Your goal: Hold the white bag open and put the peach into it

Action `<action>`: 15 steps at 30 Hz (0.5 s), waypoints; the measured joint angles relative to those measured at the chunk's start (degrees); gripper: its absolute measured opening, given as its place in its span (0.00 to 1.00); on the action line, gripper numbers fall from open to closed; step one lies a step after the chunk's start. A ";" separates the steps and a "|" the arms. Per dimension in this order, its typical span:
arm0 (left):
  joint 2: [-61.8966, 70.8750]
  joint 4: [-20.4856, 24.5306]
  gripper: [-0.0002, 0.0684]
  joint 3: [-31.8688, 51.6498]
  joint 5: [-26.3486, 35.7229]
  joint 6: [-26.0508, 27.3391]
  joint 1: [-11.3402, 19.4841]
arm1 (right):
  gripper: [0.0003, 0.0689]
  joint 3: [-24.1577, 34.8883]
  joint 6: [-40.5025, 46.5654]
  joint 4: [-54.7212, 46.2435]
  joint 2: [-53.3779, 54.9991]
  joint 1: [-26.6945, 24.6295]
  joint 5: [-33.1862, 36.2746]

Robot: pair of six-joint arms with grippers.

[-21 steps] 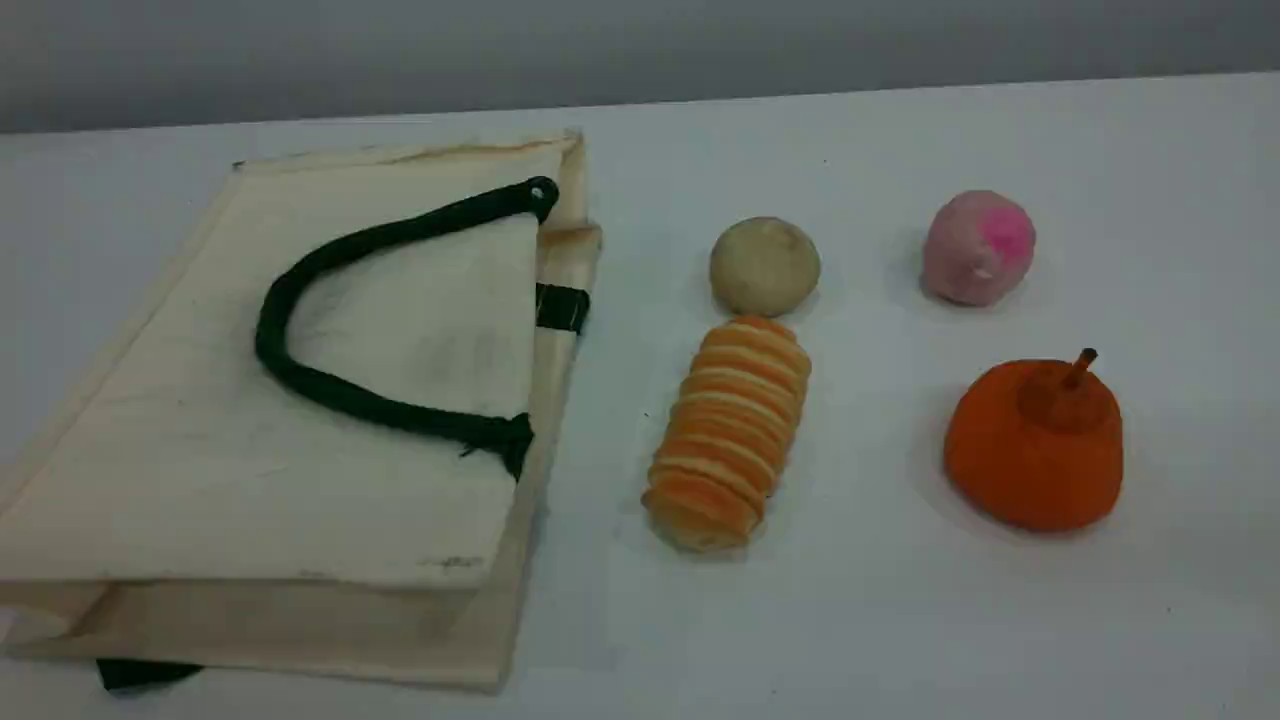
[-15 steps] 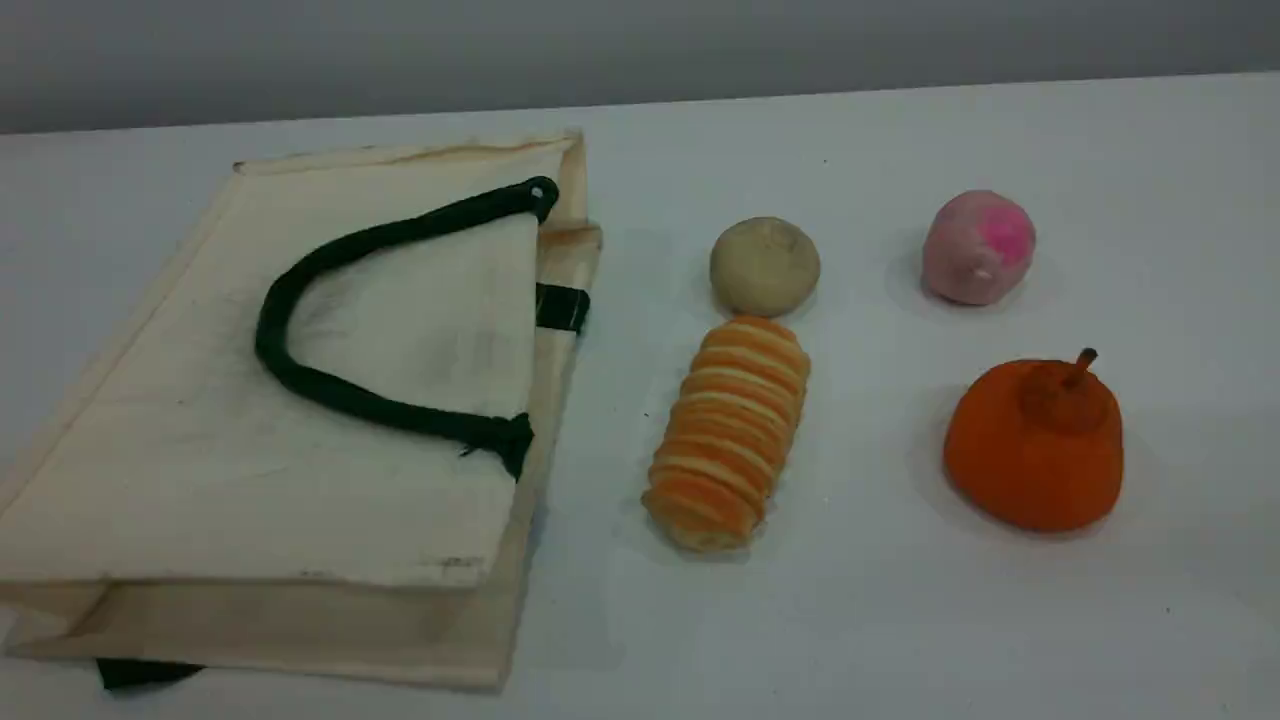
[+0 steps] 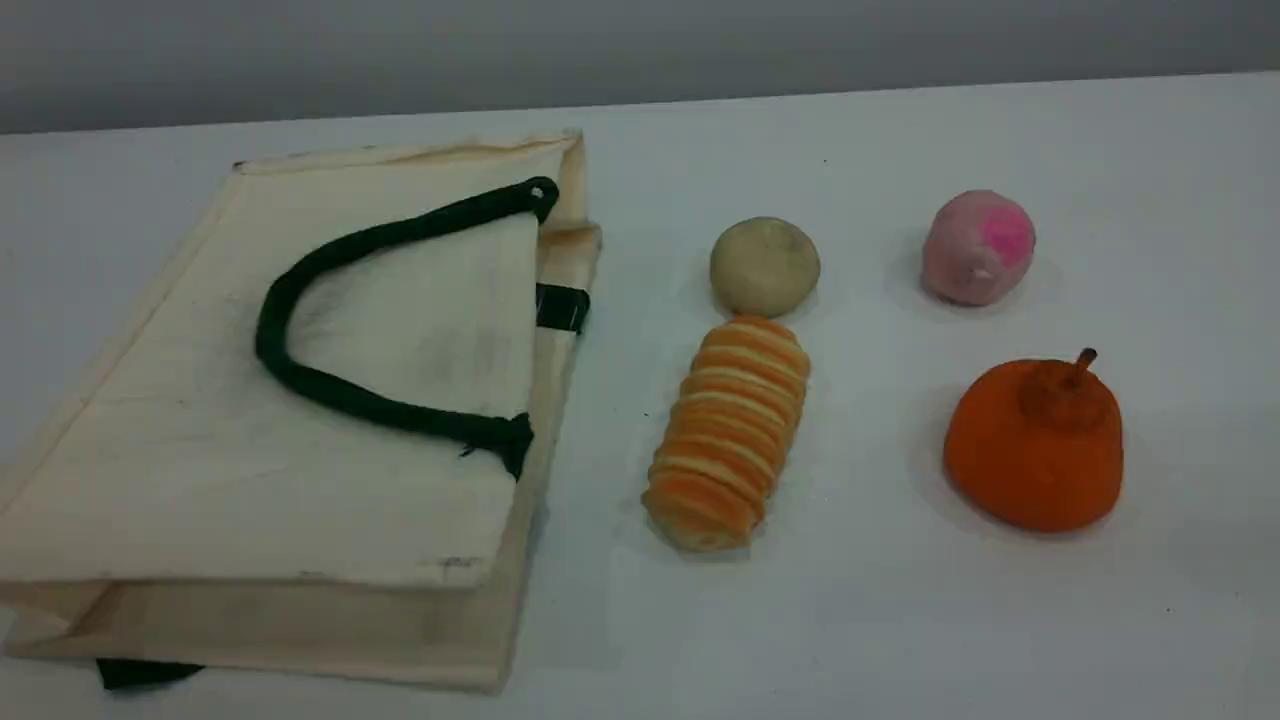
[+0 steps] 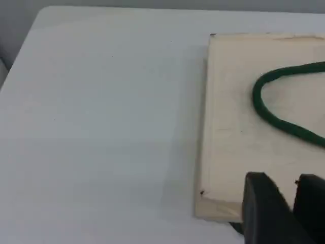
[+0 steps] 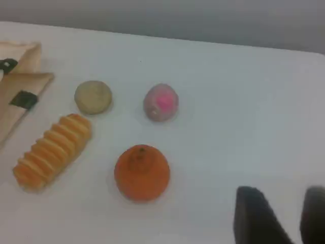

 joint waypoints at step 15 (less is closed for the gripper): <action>0.00 0.00 0.29 0.00 0.00 0.00 -0.07 | 0.28 0.00 -0.01 0.00 0.00 0.07 0.00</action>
